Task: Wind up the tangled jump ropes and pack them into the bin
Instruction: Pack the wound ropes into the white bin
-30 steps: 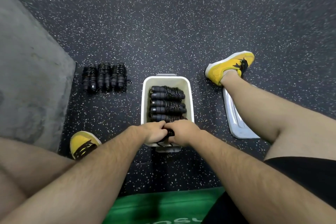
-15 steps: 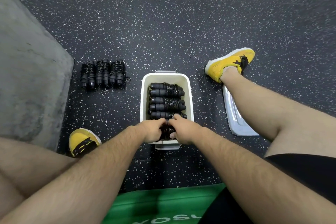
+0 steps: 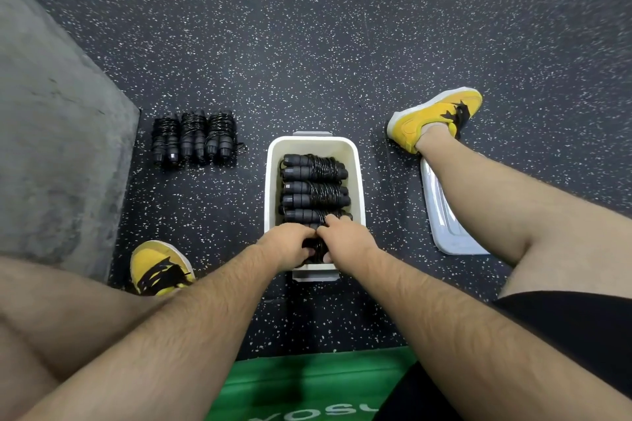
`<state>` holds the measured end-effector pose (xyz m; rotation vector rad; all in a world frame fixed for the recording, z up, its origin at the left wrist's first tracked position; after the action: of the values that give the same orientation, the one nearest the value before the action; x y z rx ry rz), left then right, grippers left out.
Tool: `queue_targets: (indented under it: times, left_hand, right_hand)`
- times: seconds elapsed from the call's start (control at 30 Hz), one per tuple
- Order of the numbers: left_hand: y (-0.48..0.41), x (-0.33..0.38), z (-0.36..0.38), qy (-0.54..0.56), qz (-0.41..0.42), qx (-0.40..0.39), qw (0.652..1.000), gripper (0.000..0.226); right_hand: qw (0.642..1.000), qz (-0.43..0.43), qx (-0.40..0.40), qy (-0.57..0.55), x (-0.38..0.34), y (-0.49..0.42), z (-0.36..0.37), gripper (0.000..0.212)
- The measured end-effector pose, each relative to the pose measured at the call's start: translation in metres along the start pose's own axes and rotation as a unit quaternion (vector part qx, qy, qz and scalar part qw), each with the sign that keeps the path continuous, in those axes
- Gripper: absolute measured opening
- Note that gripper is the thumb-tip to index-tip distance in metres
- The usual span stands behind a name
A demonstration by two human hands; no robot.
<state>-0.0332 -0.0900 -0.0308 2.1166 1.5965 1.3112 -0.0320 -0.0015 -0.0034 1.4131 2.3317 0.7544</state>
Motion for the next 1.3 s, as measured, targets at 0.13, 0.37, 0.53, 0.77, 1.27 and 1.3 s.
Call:
queue_targets:
  times: [0.13,0.37,0.53,0.77,1.27,1.3]
  left_hand:
    - [-0.005,0.000,0.000,-0.016,0.003,0.006,1.000,0.029]
    - [-0.020,-0.002,0.009,-0.015,-0.013,0.021,1.000,0.027]
    - [-0.023,-0.004,0.006,-0.013,-0.044,0.052,0.998,0.015]
    - [-0.009,0.006,-0.022,0.034,0.048,0.096,0.994,0.021]
    - [0.012,-0.103,-0.197,0.049,-0.018,0.342,0.938,0.026]
    - [0.009,-0.114,-0.201,0.046,-0.026,0.341,0.939,0.027]
  right_hand:
    - [1.000,0.009,-0.008,-0.006,0.001,-0.003,0.004,0.050]
    - [0.999,0.005,-0.044,-0.025,0.000,-0.017,0.017,0.034]
    - [0.997,-0.008,-0.071,-0.010,-0.005,-0.025,0.020,0.022]
    - [1.000,0.007,0.002,0.010,0.002,-0.020,-0.013,0.022]
    - [0.976,-0.002,0.218,-0.003,-0.075,-0.137,-0.165,0.043]
    - [0.977,-0.007,0.214,-0.009,-0.080,-0.150,-0.166,0.044]
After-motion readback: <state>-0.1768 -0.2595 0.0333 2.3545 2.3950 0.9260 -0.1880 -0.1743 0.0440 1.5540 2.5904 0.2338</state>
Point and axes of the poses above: each hand's wrist, its own y-axis away from the middle knuckle, its own z-axis out of the palm, x = y × z, the point moved 9 cm from there along -y, towards the middle knuckle, and after that the axes turned 10 degrees about y, right-handed, at the moved point
